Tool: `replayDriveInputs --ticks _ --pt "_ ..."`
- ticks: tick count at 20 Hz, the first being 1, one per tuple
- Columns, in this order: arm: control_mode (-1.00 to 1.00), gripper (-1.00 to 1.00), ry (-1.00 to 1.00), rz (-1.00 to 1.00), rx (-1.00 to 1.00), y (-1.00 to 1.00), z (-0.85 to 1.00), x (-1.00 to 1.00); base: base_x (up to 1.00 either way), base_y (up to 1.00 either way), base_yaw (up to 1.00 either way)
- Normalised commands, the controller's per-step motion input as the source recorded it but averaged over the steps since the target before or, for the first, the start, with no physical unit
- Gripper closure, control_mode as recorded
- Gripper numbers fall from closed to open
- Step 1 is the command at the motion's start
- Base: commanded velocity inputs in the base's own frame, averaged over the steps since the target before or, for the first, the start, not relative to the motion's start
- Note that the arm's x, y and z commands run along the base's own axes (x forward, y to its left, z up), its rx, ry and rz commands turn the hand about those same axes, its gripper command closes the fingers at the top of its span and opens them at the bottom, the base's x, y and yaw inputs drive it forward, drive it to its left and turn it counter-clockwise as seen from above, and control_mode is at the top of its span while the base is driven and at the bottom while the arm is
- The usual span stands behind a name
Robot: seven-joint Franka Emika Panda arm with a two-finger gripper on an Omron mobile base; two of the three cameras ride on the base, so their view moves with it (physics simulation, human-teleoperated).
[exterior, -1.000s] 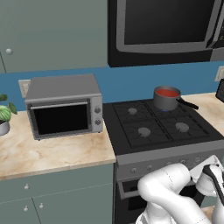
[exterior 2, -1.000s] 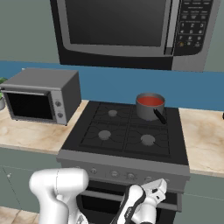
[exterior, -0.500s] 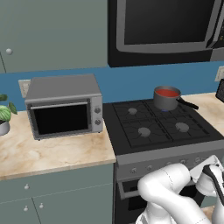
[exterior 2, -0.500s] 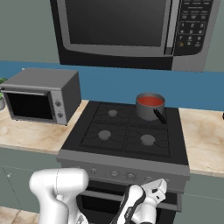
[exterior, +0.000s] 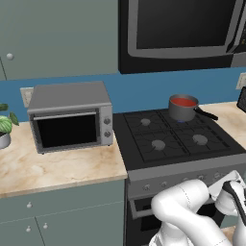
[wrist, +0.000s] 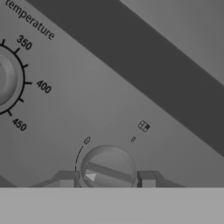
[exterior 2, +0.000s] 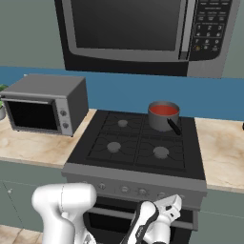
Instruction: Wait until the marinara sauce is simmered to a deep red color and then turn off the stove.
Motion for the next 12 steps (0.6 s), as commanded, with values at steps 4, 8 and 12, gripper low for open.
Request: replayDriveInputs --ticks 4,8,12 --pt "-1.00 1.00 0.00 0.00 0.00 0.00 0.00 0.00 0.00 0.00 0.00" --pt "-1.00 1.00 0.00 0.00 0.00 0.00 0.00 0.00 0.00 0.00 0.00" --pt "-1.00 1.00 0.00 0.00 0.00 0.00 0.00 0.00 0.00 0.00 0.00"
